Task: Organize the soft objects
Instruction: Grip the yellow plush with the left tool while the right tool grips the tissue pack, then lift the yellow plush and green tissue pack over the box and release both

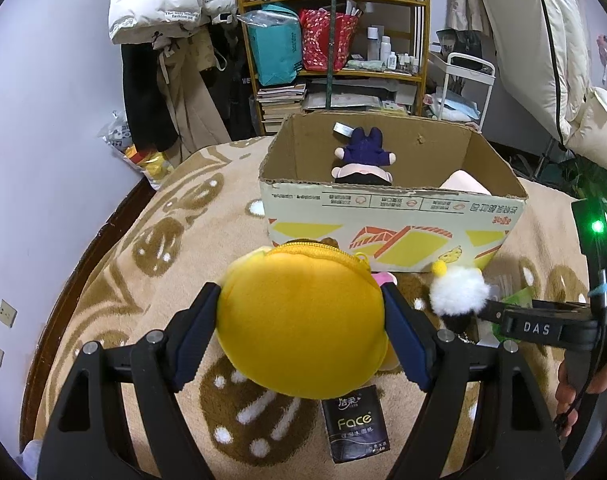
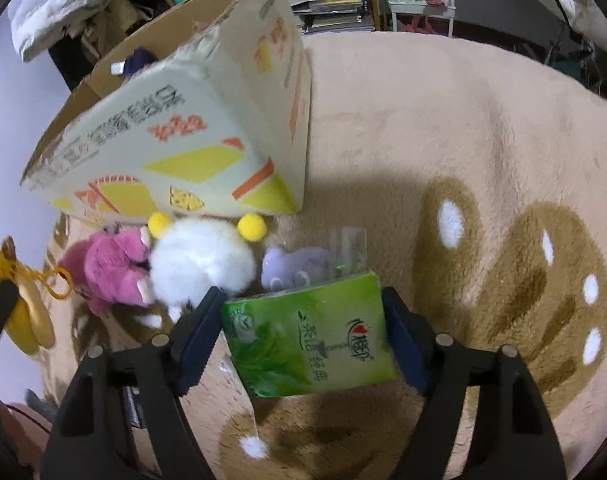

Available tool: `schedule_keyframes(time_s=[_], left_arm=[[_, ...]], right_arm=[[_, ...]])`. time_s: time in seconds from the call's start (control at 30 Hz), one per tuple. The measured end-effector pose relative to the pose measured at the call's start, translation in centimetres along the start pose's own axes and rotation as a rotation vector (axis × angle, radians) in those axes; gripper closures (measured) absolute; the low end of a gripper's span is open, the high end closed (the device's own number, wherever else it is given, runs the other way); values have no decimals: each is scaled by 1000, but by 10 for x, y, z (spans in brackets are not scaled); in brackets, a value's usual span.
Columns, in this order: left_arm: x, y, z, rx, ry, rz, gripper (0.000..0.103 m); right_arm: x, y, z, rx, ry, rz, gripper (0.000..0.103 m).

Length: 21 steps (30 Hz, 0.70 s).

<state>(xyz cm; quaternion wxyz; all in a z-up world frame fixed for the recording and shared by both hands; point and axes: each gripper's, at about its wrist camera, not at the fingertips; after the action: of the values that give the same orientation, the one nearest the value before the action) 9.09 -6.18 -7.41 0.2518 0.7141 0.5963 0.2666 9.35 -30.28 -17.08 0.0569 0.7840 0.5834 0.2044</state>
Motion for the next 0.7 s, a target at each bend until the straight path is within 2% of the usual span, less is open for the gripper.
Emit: schedule_keyframes(time_s=[0.2, 0.3, 0.53, 0.7], left_arm=[[2, 3, -5, -30, 10, -6, 25], [3, 5, -11, -62, 18, -5, 25], [8, 22, -37, -216, 17, -27, 25], [11, 43, -49, -297, 16, -19, 25]], right_arm=[[0, 1, -19, -81, -55, -26, 22], [2, 3, -42, -159, -28, -23, 22], [21, 3, -95, -337, 50, -61, 22], [40, 10, -119, -427, 60, -107, 22]])
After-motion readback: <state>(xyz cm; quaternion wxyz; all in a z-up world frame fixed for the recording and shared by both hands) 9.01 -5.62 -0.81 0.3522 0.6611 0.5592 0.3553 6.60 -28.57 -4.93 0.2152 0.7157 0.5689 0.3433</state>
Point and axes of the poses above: each gripper's, at about its wrist camera, not at the fingertips, and z roughly the way its jaws point, x to its left, y to its top, and after that the axes turned 1 degree about -x, right-handed
